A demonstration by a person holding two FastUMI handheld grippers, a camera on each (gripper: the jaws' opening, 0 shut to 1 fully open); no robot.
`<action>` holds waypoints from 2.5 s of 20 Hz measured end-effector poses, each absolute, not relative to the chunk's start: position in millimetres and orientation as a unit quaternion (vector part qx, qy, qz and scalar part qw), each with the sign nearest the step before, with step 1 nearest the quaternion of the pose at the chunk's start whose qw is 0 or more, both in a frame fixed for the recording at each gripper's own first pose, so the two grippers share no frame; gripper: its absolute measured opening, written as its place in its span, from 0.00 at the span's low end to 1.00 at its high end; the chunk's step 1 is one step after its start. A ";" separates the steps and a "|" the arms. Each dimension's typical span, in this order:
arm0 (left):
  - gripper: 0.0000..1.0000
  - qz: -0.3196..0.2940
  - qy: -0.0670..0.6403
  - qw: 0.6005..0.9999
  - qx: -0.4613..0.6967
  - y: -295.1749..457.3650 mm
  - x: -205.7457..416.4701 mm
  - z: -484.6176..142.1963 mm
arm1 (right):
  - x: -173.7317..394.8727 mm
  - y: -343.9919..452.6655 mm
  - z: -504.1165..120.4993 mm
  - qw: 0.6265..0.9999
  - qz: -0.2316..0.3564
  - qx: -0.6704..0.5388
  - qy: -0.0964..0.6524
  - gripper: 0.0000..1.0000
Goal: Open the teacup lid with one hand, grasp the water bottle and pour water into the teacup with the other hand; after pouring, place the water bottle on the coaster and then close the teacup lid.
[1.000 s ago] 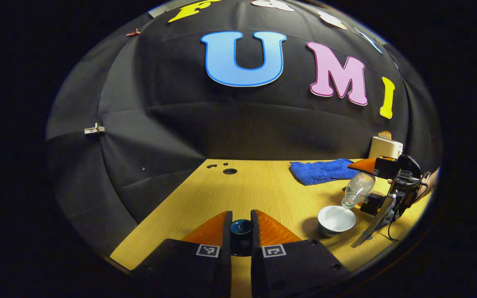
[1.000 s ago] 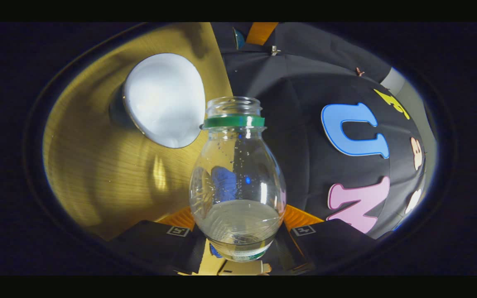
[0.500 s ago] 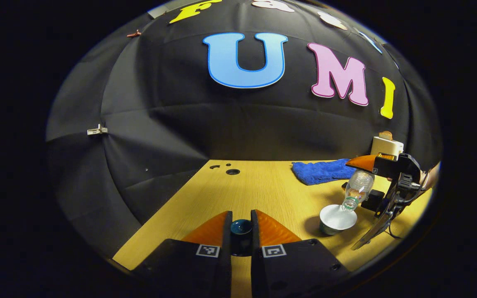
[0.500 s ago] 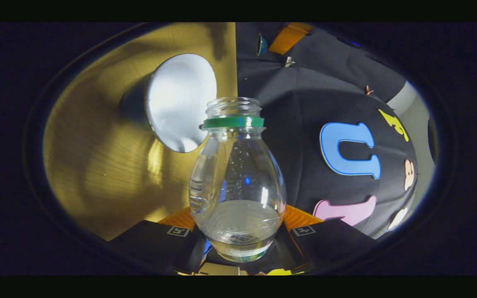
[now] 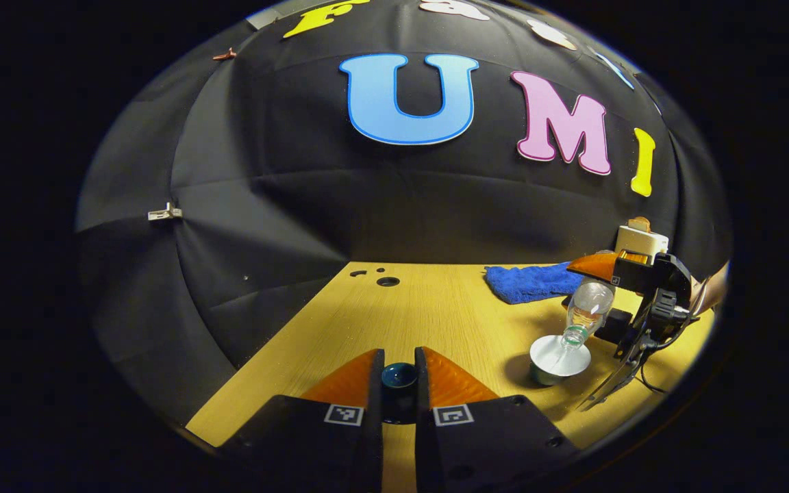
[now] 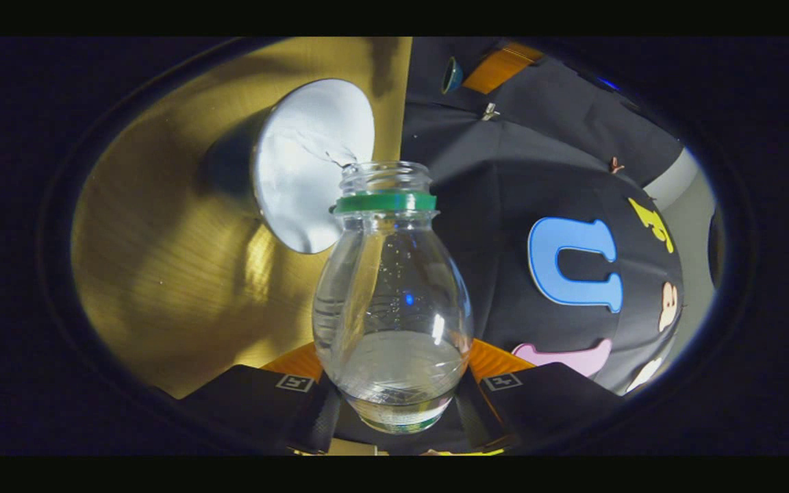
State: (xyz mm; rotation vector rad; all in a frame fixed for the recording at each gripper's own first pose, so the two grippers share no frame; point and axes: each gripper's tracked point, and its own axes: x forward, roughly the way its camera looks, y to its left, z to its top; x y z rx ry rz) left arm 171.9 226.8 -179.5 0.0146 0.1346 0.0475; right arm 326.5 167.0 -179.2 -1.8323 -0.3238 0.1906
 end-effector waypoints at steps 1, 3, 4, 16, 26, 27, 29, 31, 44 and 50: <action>0.23 0.024 0.068 0.997 0.007 227.1 171.3 -180.3 | 326.6 167.5 -180.2 0.591 0.083 -0.790 -0.141 0.74; 0.23 0.025 0.068 0.997 0.007 228.0 170.5 -180.5 | 325.8 169.5 -178.5 0.583 0.083 -0.795 -0.149 0.74; 0.23 0.025 0.068 0.997 0.007 228.1 169.5 -180.1 | 325.6 169.9 -177.7 0.576 0.083 -0.799 -0.154 0.74; 0.23 0.029 0.071 0.997 0.009 227.3 163.3 -182.2 | 331.6 188.3 -162.0 0.488 0.110 -0.835 -0.230 0.73; 0.23 0.032 0.066 0.997 0.020 218.3 160.5 -175.5 | 329.7 195.0 -154.8 0.474 0.120 -0.835 -0.252 0.74; 0.23 0.033 0.067 0.997 0.020 218.8 159.9 -175.8 | 330.5 194.3 -154.1 0.475 0.120 -0.835 -0.250 0.74; 0.23 0.033 0.067 0.997 0.017 217.2 159.5 -174.6 | 331.8 192.4 -153.8 0.478 0.119 -0.834 -0.248 0.74; 0.23 0.033 0.068 0.997 0.014 215.6 158.3 -177.0 | 331.7 190.4 -152.0 0.481 0.117 -0.833 -0.250 0.74; 0.20 0.053 0.062 0.997 0.013 207.9 147.4 -171.5 | 327.5 195.3 -148.6 0.489 0.116 -0.823 -0.263 0.73; 0.23 0.072 0.056 0.996 0.009 198.9 133.8 -163.8 | 327.3 179.5 -134.5 0.540 0.102 -0.802 -0.234 0.74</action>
